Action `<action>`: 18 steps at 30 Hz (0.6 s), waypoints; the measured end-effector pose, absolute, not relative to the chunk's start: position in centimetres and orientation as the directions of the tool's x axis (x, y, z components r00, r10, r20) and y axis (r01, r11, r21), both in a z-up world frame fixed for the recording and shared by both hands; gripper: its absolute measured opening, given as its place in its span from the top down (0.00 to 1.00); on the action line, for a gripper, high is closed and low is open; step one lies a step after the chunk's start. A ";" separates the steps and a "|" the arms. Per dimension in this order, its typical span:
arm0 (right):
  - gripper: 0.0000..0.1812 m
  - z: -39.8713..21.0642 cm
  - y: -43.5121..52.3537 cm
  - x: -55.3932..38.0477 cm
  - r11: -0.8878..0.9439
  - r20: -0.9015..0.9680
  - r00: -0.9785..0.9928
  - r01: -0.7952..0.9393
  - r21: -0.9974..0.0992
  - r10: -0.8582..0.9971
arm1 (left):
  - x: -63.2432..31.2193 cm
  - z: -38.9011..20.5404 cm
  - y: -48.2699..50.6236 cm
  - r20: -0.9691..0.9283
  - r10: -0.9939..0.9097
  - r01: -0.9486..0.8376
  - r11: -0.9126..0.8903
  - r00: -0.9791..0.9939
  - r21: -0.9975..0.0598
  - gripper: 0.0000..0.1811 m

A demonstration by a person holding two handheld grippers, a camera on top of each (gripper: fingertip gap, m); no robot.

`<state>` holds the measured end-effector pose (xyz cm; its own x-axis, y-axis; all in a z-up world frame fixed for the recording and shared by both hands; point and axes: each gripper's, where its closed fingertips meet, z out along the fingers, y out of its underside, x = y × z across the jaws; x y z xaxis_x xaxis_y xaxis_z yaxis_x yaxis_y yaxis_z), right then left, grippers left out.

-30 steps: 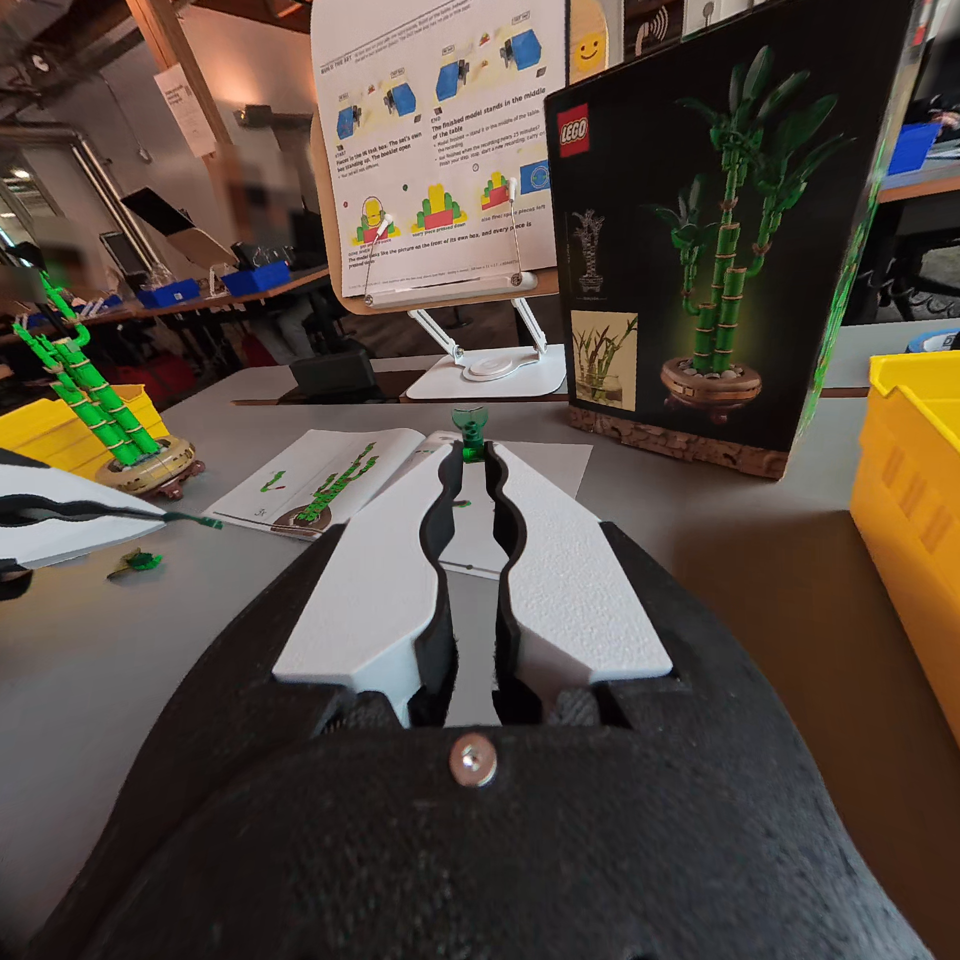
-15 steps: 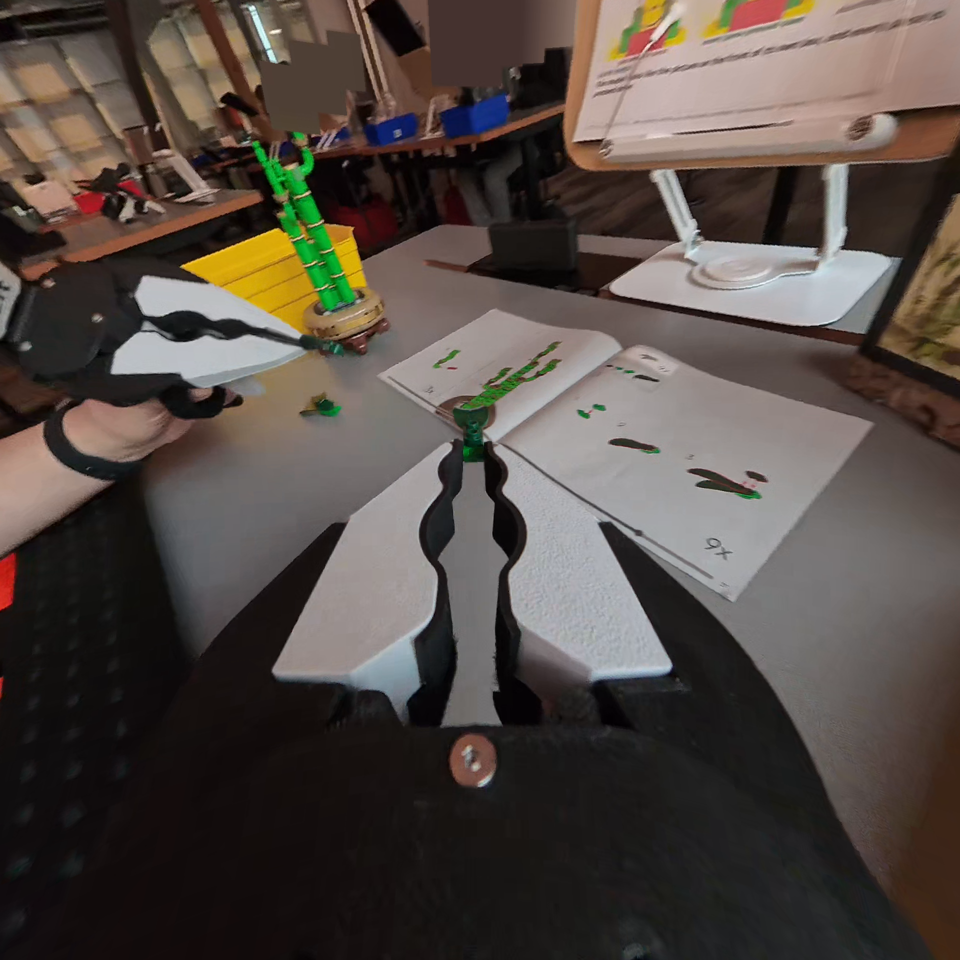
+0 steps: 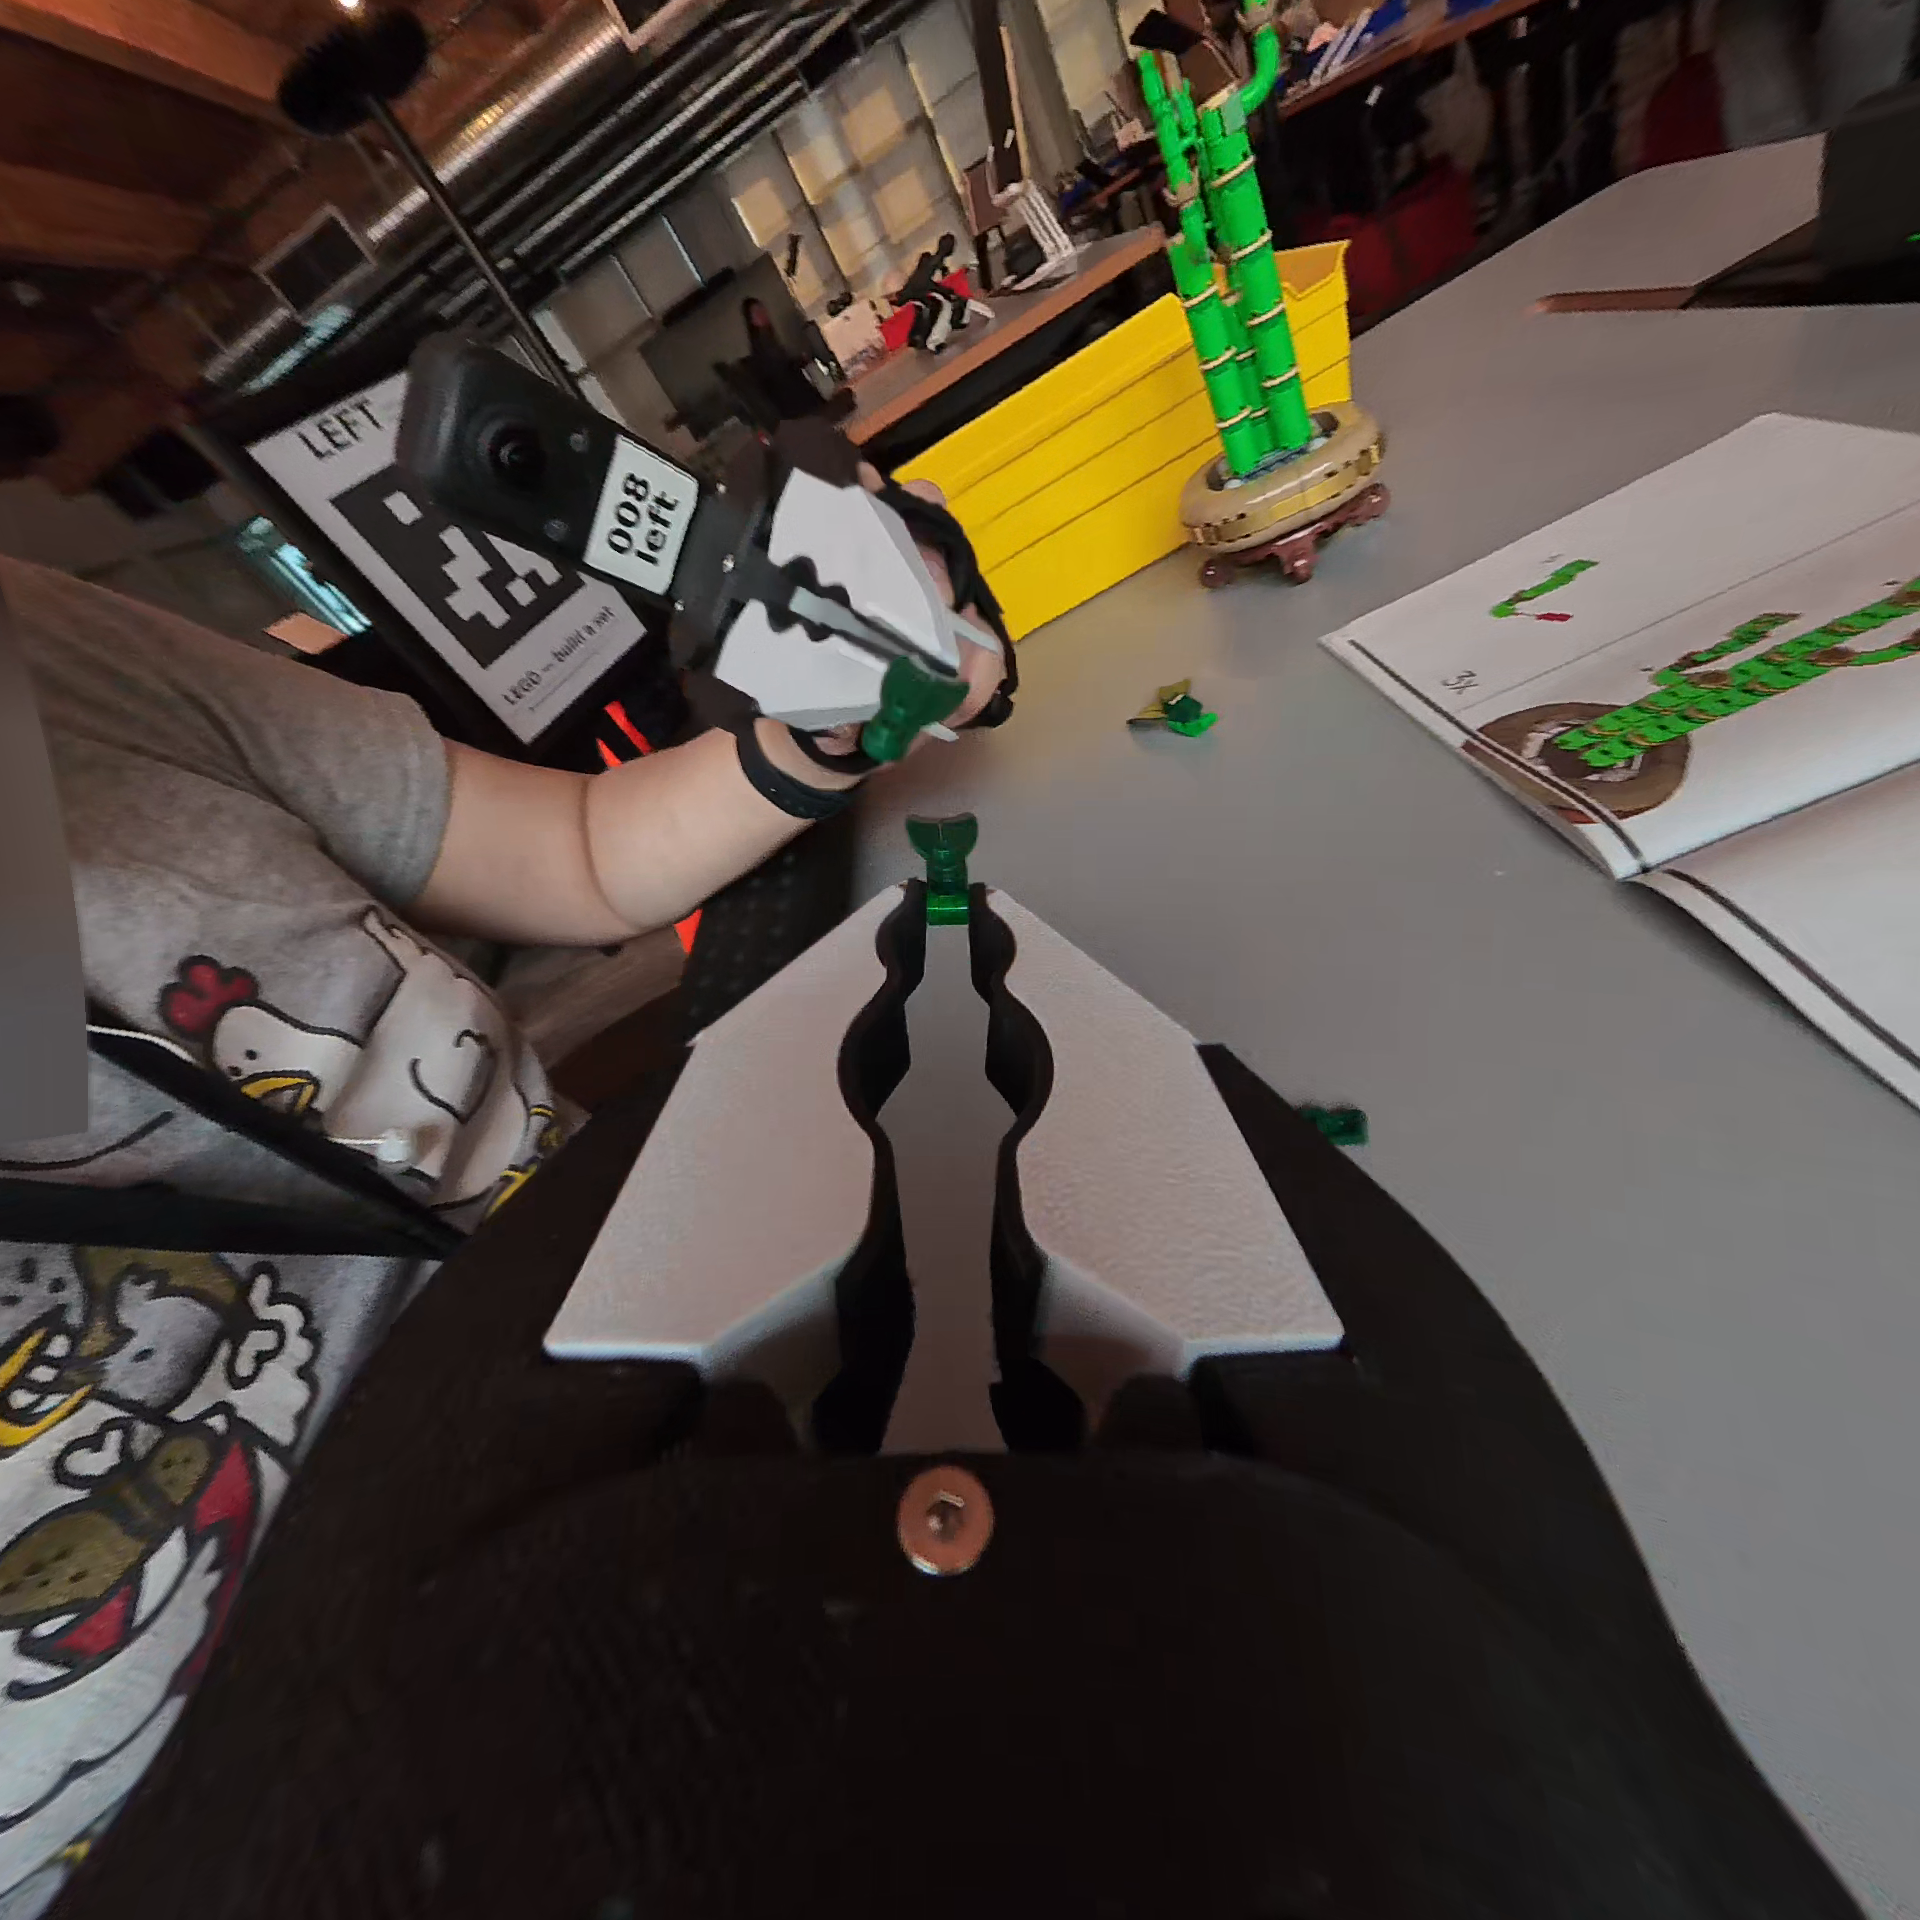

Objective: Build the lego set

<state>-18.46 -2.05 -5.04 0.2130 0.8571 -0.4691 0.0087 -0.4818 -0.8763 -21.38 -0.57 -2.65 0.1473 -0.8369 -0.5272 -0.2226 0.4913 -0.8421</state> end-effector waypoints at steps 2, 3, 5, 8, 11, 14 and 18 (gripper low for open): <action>0.97 -4.0 -2.5 -18.3 -0.516 -0.517 0.140 -0.044 -0.855 0.844 | -21.4 -2.6 -0.8 -0.520 -0.843 -0.213 0.489 0.133 -0.846 1.00; 0.97 -3.4 -2.7 -18.2 -0.531 -0.536 0.102 -0.072 -0.844 0.838 | -21.5 -2.6 -1.1 -0.516 -0.848 -0.202 0.488 0.119 -0.849 1.00; 0.97 -2.4 -3.1 -18.0 -0.551 -0.558 0.034 -0.113 -0.827 0.829 | -21.5 -2.4 -1.4 -0.507 -0.856 -0.188 0.484 0.104 -0.855 1.00; 0.97 -1.5 -3.6 -17.8 -0.558 -0.560 -0.026 -0.144 -0.817 0.828 | -21.5 -2.2 -1.8 -0.504 -0.859 -0.170 0.486 0.090 -0.857 1.00; 0.97 -1.1 -3.8 -17.9 -0.573 -0.571 -0.058 -0.158 -0.804 0.819 | -21.3 -2.2 -2.2 -0.498 -0.863 -0.161 0.482 0.083 -0.861 1.00; 0.97 -0.8 -4.0 -17.9 -0.599 -0.592 -0.098 -0.168 -0.783 0.800 | -21.1 -1.9 -2.5 -0.474 -0.876 -0.135 0.462 0.084 -0.877 1.00; 0.97 -0.9 -4.2 -18.2 -0.604 -0.594 -0.111 -0.157 -0.781 0.797 | -21.1 -1.5 -2.5 -0.428 -0.899 -0.105 0.419 0.090 -0.902 1.00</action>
<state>-18.16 -4.19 -0.89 -0.1107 0.7969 -0.5938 -0.1573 -0.6040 -0.7813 -21.06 -2.49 -1.49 0.0904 -0.8992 -0.4280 -0.1045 0.4189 -0.9020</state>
